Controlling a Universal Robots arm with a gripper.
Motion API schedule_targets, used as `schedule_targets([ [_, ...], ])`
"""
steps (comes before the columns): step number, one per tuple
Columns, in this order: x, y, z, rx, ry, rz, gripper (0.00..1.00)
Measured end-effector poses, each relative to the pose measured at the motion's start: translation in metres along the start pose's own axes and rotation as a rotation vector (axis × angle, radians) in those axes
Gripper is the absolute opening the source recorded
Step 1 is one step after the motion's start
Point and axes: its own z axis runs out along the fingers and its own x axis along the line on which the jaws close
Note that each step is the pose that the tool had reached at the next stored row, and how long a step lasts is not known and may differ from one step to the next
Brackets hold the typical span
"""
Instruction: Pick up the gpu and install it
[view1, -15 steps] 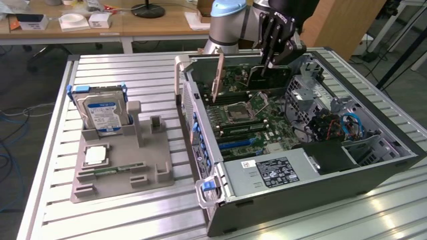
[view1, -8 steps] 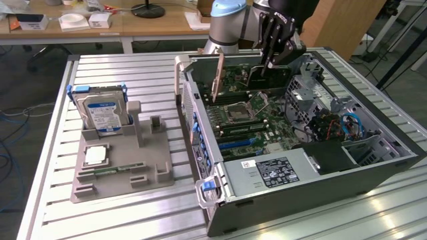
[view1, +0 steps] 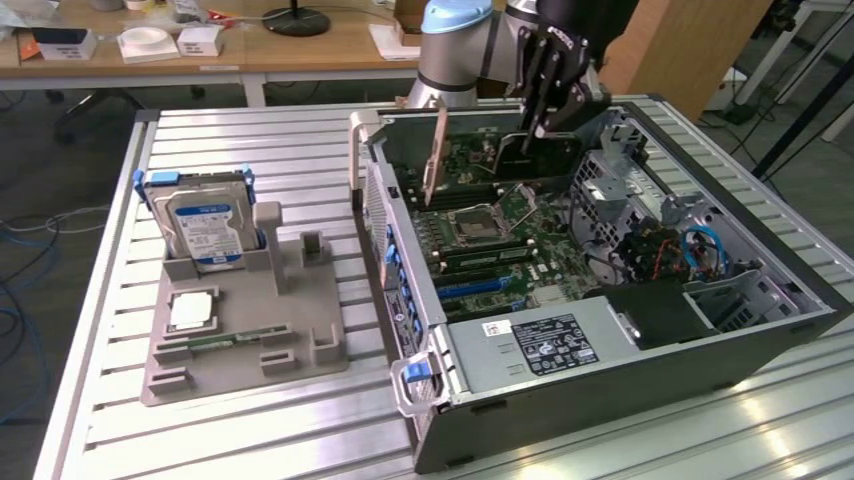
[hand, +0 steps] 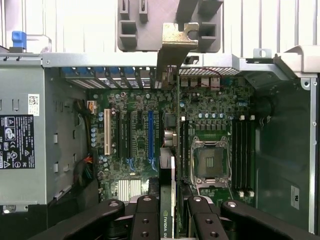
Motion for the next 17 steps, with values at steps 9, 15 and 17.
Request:
schedule_targets([
  [9, 0.000, -0.0003, 0.0057, 0.0001, 0.0000, 0.000, 0.26],
  [15, 0.000, -0.0014, 0.0123, 0.0001, -0.0001, 0.000, 0.26],
  [17, 0.000, -0.0016, 0.0146, 0.0001, -0.0001, 0.000, 0.26],
])
